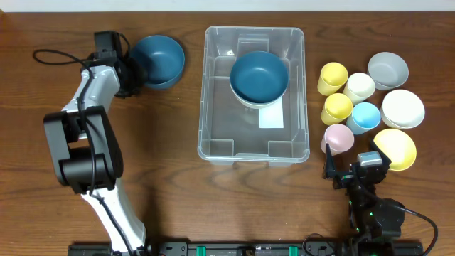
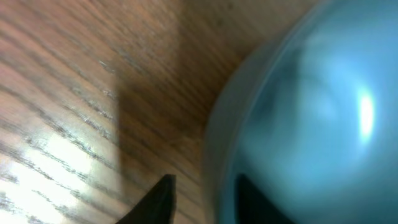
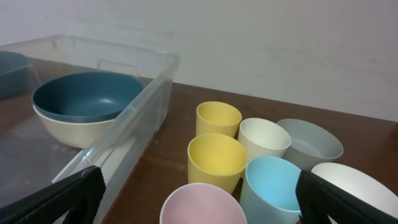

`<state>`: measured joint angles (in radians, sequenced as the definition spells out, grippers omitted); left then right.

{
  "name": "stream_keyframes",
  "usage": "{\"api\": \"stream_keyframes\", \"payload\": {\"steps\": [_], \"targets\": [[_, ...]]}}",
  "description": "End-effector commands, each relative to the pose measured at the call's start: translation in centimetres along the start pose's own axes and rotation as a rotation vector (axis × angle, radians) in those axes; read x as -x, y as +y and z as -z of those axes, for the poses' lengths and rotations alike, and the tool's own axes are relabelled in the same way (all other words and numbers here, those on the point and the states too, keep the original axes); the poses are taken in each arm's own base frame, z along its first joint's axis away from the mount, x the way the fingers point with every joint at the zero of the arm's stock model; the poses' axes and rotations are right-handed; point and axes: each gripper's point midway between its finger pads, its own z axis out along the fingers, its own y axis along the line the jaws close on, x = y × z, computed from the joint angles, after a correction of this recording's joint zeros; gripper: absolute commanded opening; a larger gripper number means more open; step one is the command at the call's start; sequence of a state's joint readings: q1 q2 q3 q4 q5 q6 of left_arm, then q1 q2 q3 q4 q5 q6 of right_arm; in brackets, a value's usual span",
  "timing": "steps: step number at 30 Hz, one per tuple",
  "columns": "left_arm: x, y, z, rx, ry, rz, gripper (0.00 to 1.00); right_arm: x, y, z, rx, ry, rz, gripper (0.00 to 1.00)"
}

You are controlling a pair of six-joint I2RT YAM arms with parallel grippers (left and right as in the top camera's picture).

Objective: Pack container
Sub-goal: 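Grasp the far teal bowl rim with the left gripper and lift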

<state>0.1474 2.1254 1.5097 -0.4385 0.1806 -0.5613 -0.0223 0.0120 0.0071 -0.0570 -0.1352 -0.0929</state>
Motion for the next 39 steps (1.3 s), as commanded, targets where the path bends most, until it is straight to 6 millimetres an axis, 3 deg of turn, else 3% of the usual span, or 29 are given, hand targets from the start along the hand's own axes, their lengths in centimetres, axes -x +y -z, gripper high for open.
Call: {"api": "stream_keyframes", "payload": {"steps": [1, 3, 8, 11, 14, 19, 22, 25, 32, 39], "targets": [[-0.5, 0.4, -0.9, 0.011, 0.021, -0.003, 0.13, -0.1, -0.2, 0.0, -0.006, 0.001, 0.012, 0.99], [0.0, 0.0, -0.3, -0.002, 0.002, -0.005, 0.06, -0.1, -0.2, 0.0, -0.007, 0.001, 0.012, 0.99], [2.2, -1.5, 3.1, -0.052, -0.076, -0.009, 0.06, -0.1, -0.2, 0.0, -0.007, 0.001, 0.012, 0.99], [3.6, -2.6, 6.2, -0.093, -0.137, -0.015, 0.06, -0.1, -0.2, 0.0, -0.007, 0.001, 0.012, 0.99], [4.6, -4.5, 10.8, -0.151, -0.215, -0.046, 0.06, -0.1, -0.2, 0.0, -0.007, 0.001, 0.012, 0.99], [3.7, -8.4, 17.3, -0.251, -0.304, -0.166, 0.06, -0.1, -0.2, 0.0, -0.006, 0.001, 0.012, 0.99], [1.6, -11.4, 20.0, -0.308, -0.326, -0.266, 0.06, -0.1, -0.2, 0.0, -0.007, 0.001, 0.012, 0.99], [-1.7, -14.7, 21.1, -0.365, -0.314, -0.372, 0.06, -0.1, -0.2, 0.0, -0.007, 0.001, 0.012, 0.99], [-9.8, -20.6, 20.6, -0.431, -0.250, -0.587, 0.06, -0.1, -0.2, 0.0, -0.007, 0.001, 0.012, 0.99], [-14.5, -22.4, 17.9, -0.355, -0.236, -0.682, 0.06, -0.1, -0.2, 0.0, -0.007, 0.001, 0.012, 0.99]]}}
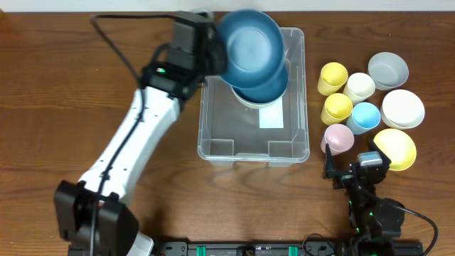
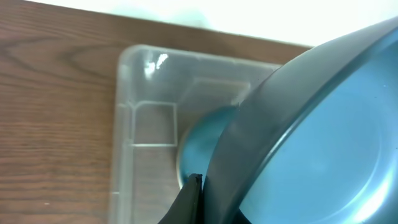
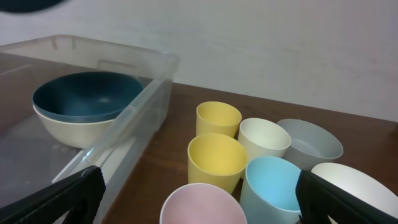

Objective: Pack container
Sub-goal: 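Grasp the far teal bowl rim with the left gripper and lift, then stack the teal bowl onto the bowls in the container and release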

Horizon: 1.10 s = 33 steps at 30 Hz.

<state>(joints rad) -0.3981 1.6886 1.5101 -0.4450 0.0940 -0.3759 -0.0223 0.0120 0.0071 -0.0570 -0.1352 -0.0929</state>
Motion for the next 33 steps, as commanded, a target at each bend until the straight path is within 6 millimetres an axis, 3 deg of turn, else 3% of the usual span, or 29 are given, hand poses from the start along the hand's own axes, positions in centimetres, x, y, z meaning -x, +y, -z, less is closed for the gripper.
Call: {"api": "stream_keyframes", "payload": {"steps": [1, 7, 14, 17, 18, 23, 28, 30, 33], "targets": [[-1.0, -0.1, -1.8, 0.061, 0.010, -0.047, 0.06, -0.1, -0.2, 0.0, -0.007, 0.001, 0.012, 0.99], [-3.6, -0.8, -6.0, 0.059, 0.066, -0.072, 0.06, -0.1, -0.2, 0.0, -0.007, 0.001, 0.012, 0.99], [-3.9, -0.8, -7.9, 0.054, 0.059, -0.073, 0.06, -0.1, -0.2, 0.0, -0.007, 0.000, 0.012, 0.99], [-4.2, -0.7, -7.8, 0.056, 0.067, -0.075, 0.43, -0.1, -0.2, 0.0, -0.007, 0.001, 0.012, 0.99], [-4.2, -0.7, -7.8, 0.056, 0.067, -0.075, 0.46, -0.1, -0.2, 0.0, -0.007, 0.001, 0.012, 0.99], [-3.2, -1.2, -6.9, 0.043, 0.041, -0.077, 0.47, -0.1, -0.2, 0.0, -0.007, 0.001, 0.012, 0.99], [-0.9, -1.1, -4.2, 0.033, -0.018, -0.087, 0.46, -0.1, -0.2, 0.0, -0.007, 0.001, 0.012, 0.99], [0.4, -0.2, -2.8, 0.059, -0.050, -0.081, 0.46, -0.1, -0.2, 0.0, -0.007, 0.001, 0.012, 0.99], [2.6, 3.5, -0.4, 0.190, -0.115, -0.048, 0.47, -0.1, -0.2, 0.0, -0.007, 0.001, 0.012, 0.99]]}}
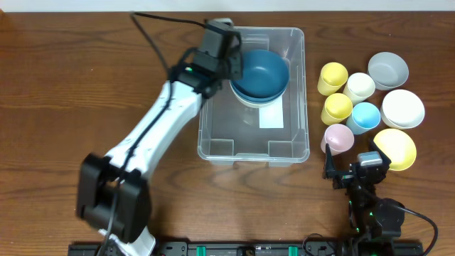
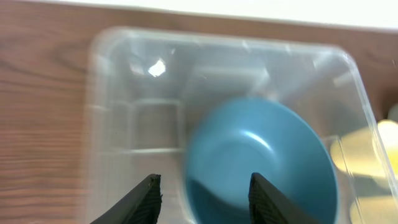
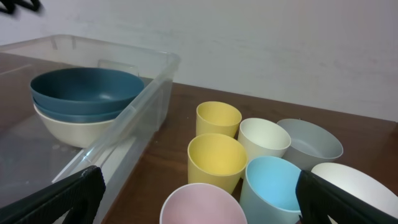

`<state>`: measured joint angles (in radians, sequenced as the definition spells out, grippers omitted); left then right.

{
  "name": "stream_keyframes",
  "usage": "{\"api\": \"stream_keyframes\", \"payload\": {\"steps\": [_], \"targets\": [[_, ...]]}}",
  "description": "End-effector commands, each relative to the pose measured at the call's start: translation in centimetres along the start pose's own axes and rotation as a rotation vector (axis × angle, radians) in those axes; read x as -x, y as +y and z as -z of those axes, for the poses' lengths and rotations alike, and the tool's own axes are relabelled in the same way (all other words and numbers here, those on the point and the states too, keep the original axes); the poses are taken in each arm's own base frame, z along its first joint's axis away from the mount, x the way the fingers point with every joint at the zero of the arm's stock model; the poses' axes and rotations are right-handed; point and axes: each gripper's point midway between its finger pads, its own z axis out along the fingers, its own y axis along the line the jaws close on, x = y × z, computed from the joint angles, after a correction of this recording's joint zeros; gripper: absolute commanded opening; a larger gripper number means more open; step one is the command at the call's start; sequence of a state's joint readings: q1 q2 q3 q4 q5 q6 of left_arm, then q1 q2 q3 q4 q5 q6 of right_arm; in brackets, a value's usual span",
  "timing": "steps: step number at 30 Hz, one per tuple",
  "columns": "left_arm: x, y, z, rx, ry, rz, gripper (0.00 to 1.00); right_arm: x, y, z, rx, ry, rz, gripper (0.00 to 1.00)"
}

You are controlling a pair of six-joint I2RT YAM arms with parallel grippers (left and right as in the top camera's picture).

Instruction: Pack container

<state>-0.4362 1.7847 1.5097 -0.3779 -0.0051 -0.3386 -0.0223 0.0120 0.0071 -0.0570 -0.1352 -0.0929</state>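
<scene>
A clear plastic container (image 1: pixel 242 135) stands mid-table. At its far end two dark blue bowls (image 1: pixel 261 71) sit nested on a cream bowl (image 3: pixel 62 127). My left gripper (image 1: pixel 229 55) hovers open over the top blue bowl's (image 2: pixel 261 155) left rim, one finger on each side of it, holding nothing. My right gripper (image 1: pixel 355 169) rests open at the near right, just short of a pink cup (image 3: pixel 202 202).
Right of the container stand two yellow cups (image 1: pixel 333 77), a cream cup (image 1: pixel 360 86), a light blue cup (image 1: pixel 366 116), and grey (image 1: pixel 388 69), white (image 1: pixel 403 108) and yellow (image 1: pixel 397 148) bowls. A white label (image 1: pixel 271 116) lies on the container's floor.
My left gripper held the blue bowl tilted above the container's far end. Now that bowl sits nested on the other blue bowl and the gripper is open just above it.
First my left gripper was at a blue bowl on the table left of the container, its fingers astride the rim. Then it held that bowl up over the container. Now the bowl lies stacked inside and is let go. My right arm stayed still.
</scene>
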Motion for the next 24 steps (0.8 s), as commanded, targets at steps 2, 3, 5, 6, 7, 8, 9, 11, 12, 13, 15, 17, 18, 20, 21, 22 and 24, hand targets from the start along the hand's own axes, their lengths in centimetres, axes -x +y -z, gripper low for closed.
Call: {"api": "stream_keyframes", "payload": {"steps": [2, 3, 5, 6, 7, 8, 9, 11, 12, 13, 15, 17, 18, 20, 21, 22, 24], "targets": [[4.5, 6.9, 4.5, 0.222, -0.135, 0.047, 0.47, -0.1, -0.2, 0.0, -0.007, 0.001, 0.012, 0.99], [4.8, 8.8, 5.3, 0.275, -0.140, 0.065, 0.47, -0.1, -0.2, 0.0, -0.006, 0.001, 0.012, 0.99], [5.0, 12.3, 6.7, 0.357, -0.138, 0.103, 0.52, -0.1, -0.2, 0.0, -0.007, 0.001, 0.012, 0.99], [5.1, 14.1, 7.4, 0.393, -0.133, 0.126, 0.56, -0.1, -0.2, 0.0, -0.007, 0.001, 0.012, 0.99], [5.0, 15.6, 8.0, 0.420, -0.128, 0.147, 0.72, -0.1, -0.2, 0.0, -0.007, 0.001, 0.012, 0.99], [4.9, 17.4, 8.6, 0.454, -0.120, 0.173, 0.85, -0.1, -0.2, 0.0, -0.006, 0.001, 0.012, 0.99], [4.8, 19.3, 9.2, 0.487, -0.112, 0.200, 0.95, -0.1, -0.2, 0.0, -0.007, 0.001, 0.012, 0.99], [4.3, 22.5, 10.1, 0.545, -0.096, 0.249, 0.98, -0.1, -0.2, 0.0, -0.006, 0.001, 0.012, 0.99], [4.1, 23.8, 10.5, 0.568, -0.087, 0.270, 0.98, -0.1, -0.2, 0.0, -0.007, 0.001, 0.012, 0.99], [3.8, 25.1, 11.0, 0.592, -0.080, 0.291, 0.98, -0.1, -0.2, 0.0, -0.007, 0.001, 0.012, 0.99], [3.3, 27.1, 11.9, 0.629, -0.068, 0.325, 0.98, -0.1, -0.2, 0.0, -0.007, 0.001, 0.012, 0.99], [3.2, 28.5, 12.4, 0.652, -0.071, 0.348, 0.98, -0.1, -0.2, 0.0, -0.007, 0.000, 0.012, 0.99], [3.1, 29.1, 12.7, 0.662, -0.073, 0.359, 0.98, -0.1, -0.2, 0.0, -0.007, 0.000, 0.012, 0.99], [3.1, 29.9, 13.1, 0.676, -0.077, 0.373, 0.98, -0.1, -0.2, 0.0, -0.007, 0.000, 0.012, 0.99], [3.0, 30.2, 13.3, 0.682, -0.077, 0.379, 0.98, -0.1, -0.2, 0.0, -0.007, 0.000, 0.012, 0.99], [3.0, 30.4, 13.4, 0.685, -0.078, 0.383, 0.98, -0.1, -0.2, 0.0, -0.007, 0.001, 0.012, 0.99], [3.0, 30.7, 13.5, 0.690, -0.080, 0.389, 0.98, -0.1, -0.2, 0.0, -0.006, 0.001, 0.012, 0.99]]}}
